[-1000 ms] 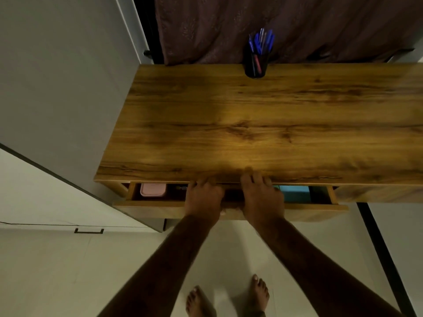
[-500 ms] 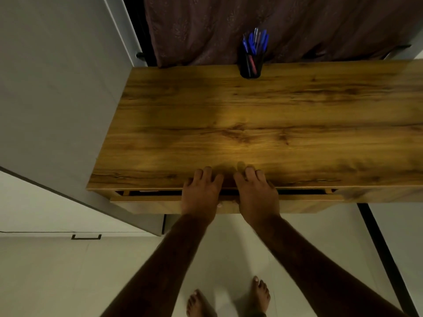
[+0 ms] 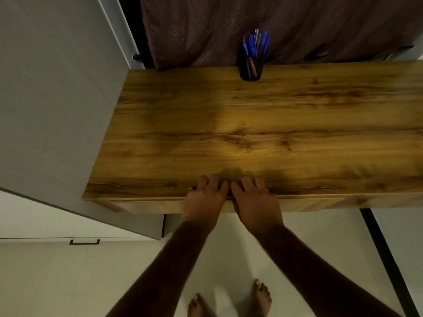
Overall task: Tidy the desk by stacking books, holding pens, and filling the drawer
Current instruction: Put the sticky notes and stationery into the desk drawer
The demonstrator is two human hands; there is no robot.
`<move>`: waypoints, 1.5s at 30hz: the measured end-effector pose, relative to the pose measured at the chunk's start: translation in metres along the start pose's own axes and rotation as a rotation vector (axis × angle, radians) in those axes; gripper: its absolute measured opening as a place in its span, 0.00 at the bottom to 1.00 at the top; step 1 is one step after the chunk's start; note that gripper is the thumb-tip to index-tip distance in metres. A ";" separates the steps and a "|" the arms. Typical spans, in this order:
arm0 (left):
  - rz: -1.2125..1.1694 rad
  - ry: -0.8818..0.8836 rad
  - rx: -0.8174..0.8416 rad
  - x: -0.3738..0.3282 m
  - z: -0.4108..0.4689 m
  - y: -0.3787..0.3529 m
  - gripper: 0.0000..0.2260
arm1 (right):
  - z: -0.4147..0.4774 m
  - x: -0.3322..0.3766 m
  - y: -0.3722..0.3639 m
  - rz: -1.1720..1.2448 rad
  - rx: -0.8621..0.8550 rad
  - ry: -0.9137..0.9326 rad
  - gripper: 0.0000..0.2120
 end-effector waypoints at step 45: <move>-0.016 0.018 0.104 -0.010 -0.001 -0.002 0.21 | -0.005 -0.003 0.005 0.070 -0.043 0.019 0.14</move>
Point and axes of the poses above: each hand's wrist, its own z-axis towards the middle knuckle, its own y-axis out of the back of the hand, x = y × z, the point moved 7 cm from there along z, towards the middle knuckle, and after that the axes turned 9 degrees about x, right-handed, at the moved point
